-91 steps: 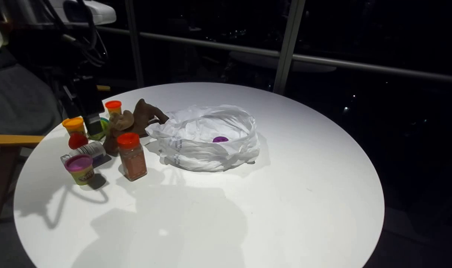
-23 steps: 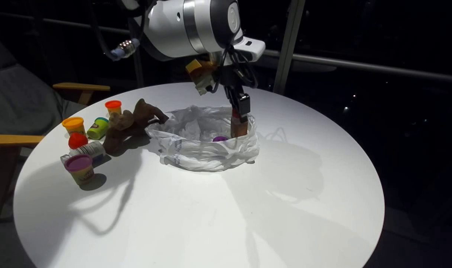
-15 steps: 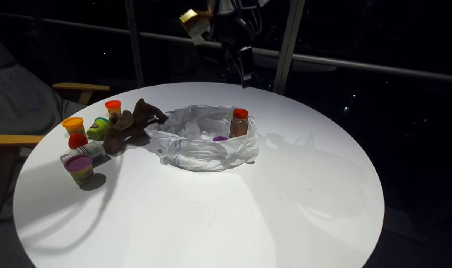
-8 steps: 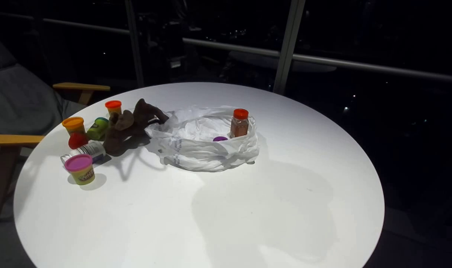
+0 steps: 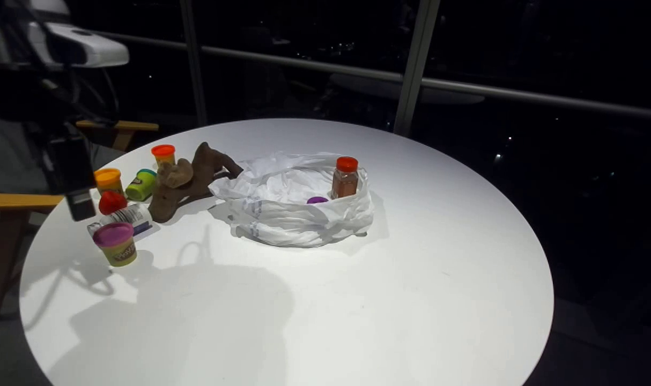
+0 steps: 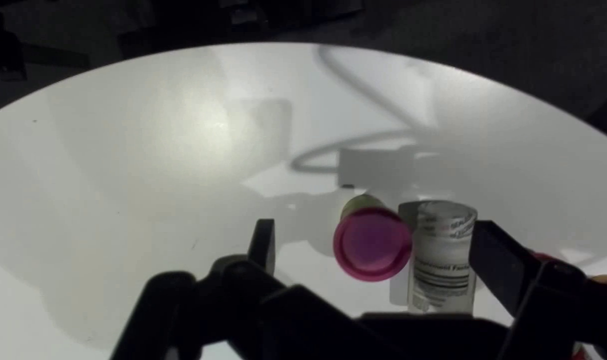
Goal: Put the objects in the plastic
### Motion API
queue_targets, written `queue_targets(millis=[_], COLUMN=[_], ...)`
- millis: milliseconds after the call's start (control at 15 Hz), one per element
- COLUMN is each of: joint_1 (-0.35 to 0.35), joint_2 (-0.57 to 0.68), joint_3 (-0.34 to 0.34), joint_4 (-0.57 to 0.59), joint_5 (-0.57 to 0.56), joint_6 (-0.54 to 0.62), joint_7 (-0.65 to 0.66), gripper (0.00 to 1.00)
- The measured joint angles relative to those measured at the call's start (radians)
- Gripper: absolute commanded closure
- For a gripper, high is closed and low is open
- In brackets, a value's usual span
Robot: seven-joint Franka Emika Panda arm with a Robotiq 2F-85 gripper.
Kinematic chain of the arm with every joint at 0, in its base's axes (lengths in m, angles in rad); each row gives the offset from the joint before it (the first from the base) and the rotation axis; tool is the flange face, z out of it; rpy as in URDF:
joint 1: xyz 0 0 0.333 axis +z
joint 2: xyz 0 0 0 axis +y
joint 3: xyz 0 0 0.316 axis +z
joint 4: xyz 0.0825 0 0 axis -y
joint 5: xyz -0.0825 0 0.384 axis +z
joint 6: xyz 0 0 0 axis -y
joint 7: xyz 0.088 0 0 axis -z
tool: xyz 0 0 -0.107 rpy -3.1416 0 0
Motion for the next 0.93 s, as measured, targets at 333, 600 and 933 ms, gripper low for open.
queue_targets(millis=[333,600,933], joint_1=[0.063,0.067,0.066], joint_2=[0.000,0.003,0.008], joint_3=[0.065,0.047,-0.018], joint_4=[-0.137,-0.180,-0.177], joint_5=[-0.031,-0.218,-0.460], joint_6=[0.268,0.350,0.386], joint_7=[0.062,0.177,0.338], gripper=[0.00,0.00,0.00])
